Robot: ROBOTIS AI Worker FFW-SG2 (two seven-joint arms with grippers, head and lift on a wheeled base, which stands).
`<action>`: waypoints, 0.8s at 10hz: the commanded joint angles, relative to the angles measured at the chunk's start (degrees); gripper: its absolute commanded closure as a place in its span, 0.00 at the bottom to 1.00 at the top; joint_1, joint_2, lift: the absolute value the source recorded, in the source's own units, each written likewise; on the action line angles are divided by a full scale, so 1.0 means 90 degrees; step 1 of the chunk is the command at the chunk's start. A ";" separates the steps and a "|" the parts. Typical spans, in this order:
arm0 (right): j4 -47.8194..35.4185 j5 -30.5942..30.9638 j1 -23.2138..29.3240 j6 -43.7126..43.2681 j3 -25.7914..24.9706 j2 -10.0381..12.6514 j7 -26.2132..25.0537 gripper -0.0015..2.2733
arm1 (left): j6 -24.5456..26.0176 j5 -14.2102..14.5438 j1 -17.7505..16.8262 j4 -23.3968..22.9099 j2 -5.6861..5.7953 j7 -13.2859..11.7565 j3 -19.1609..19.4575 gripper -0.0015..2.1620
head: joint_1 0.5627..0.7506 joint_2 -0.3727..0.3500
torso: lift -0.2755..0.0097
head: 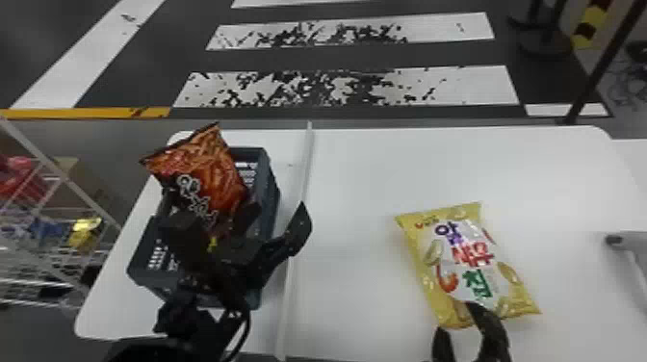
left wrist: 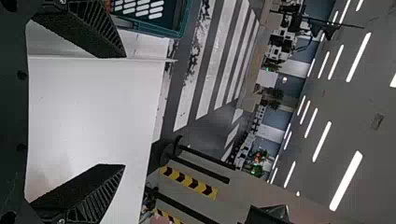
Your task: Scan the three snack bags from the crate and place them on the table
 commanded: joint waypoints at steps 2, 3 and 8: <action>0.0304 0.0037 -0.0434 0.0542 0.0373 0.0051 -0.0009 0.52 | 0.0020 0.0002 0.0074 -0.0019 -0.0001 -0.0009 0.0024 0.01 | 0.70 0.69 | 0.75; 0.0313 0.0027 -0.0473 0.0620 0.0393 0.0081 -0.0009 0.88 | 0.0039 0.0002 0.0103 -0.0009 0.0009 -0.0019 0.0024 0.01 | 0.70 0.69 | 0.75; -0.0673 -0.0510 -0.0376 0.0445 -0.0213 0.0032 -0.0175 0.99 | 0.0078 0.0060 0.0123 0.0020 -0.0001 -0.0048 0.0005 0.01 | 0.70 0.69 | 0.75</action>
